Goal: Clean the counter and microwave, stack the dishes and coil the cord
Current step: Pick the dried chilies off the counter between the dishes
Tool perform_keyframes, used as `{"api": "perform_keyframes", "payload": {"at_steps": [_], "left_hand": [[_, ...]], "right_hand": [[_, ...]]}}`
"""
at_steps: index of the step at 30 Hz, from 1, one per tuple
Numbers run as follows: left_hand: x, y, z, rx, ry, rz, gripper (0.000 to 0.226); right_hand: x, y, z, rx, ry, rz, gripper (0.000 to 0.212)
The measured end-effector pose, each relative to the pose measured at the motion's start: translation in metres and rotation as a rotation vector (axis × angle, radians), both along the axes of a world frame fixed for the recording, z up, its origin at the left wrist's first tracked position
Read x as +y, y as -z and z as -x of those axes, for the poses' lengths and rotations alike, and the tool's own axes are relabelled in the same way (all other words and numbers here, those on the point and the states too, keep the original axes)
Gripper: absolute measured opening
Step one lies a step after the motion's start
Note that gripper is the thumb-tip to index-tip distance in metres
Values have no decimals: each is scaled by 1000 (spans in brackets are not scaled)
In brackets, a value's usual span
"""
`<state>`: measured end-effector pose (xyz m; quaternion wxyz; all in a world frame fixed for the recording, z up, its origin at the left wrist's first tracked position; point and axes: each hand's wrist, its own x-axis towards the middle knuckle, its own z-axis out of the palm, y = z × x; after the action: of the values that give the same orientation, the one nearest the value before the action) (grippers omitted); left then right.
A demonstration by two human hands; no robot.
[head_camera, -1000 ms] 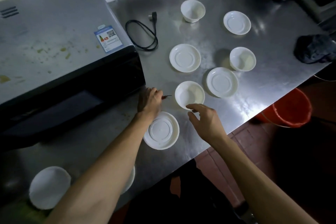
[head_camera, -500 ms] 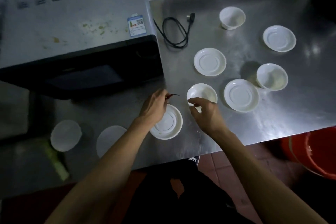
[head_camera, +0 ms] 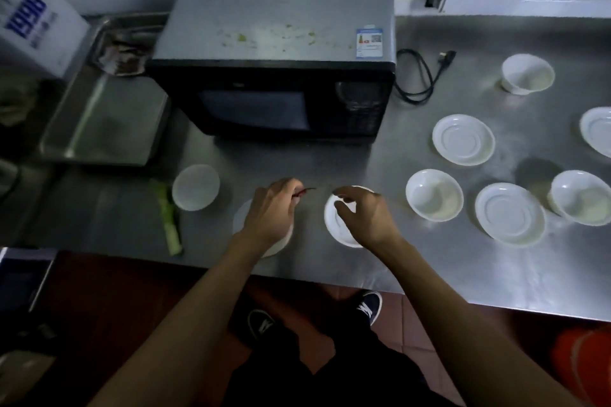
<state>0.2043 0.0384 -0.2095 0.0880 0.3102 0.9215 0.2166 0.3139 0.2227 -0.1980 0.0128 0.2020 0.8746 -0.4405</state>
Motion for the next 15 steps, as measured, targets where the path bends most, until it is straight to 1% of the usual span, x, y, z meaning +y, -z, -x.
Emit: {"api": "perform_keyframes", "payload": {"at_steps": [6,9,10,12,15], "left_hand": [[-86,-3,14,-8,-41,-53,20],[-137,-6,22,-22,-93,-57,34],[-154,-5,26,-28,-118,-80,31],[-190,-1,33,-31,-173,-114,18],[-233,-4,42,-35,-219,-105,17]], "right_hand": [[-70,-6,27,11,-109,-88,28],[-113,-13,49,16,-161,-100,27],[-128,-15,57,19,-168,-101,27],[-159,-18,71,30,-170,-109,27],[-202,-18,83,41,-181,-134,27]]}}
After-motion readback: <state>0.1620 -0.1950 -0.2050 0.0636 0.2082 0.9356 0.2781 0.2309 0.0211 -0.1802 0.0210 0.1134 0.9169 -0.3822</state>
